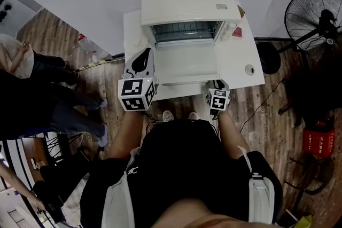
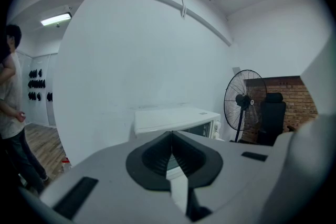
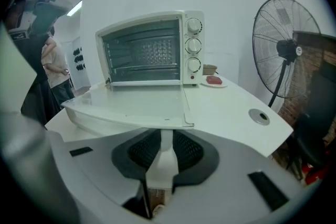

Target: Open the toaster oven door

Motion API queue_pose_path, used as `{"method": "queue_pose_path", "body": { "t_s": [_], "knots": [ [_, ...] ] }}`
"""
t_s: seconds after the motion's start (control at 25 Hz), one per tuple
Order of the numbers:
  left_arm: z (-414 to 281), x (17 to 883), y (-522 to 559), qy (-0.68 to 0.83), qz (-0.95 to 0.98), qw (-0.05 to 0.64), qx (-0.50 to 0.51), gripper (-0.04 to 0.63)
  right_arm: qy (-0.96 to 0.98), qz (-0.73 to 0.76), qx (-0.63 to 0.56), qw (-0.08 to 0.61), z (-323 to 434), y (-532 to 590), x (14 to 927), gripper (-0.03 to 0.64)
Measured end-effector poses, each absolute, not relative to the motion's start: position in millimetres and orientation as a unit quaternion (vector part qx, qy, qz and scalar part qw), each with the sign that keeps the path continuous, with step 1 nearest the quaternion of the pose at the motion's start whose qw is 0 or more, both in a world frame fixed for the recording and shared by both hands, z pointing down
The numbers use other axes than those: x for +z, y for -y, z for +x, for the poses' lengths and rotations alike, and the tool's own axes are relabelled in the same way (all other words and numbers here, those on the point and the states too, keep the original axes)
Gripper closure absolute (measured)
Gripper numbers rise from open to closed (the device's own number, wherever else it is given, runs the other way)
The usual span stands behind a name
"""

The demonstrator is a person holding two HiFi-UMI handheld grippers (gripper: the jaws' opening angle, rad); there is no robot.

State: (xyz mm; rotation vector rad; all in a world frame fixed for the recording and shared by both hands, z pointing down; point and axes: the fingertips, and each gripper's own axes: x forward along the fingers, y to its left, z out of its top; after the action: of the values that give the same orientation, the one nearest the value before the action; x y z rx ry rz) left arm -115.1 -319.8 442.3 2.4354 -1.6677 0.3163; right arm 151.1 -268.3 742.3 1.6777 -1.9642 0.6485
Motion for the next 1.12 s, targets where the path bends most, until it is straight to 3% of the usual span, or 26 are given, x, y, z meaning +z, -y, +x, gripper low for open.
{"method": "queue_pose_path", "body": {
  "t_s": [1.12],
  "knots": [
    [-114,441,307,0.564,0.814,0.085,0.108,0.581,0.71,0.633,0.225,0.211,154,268,755,0.534]
  ]
}}
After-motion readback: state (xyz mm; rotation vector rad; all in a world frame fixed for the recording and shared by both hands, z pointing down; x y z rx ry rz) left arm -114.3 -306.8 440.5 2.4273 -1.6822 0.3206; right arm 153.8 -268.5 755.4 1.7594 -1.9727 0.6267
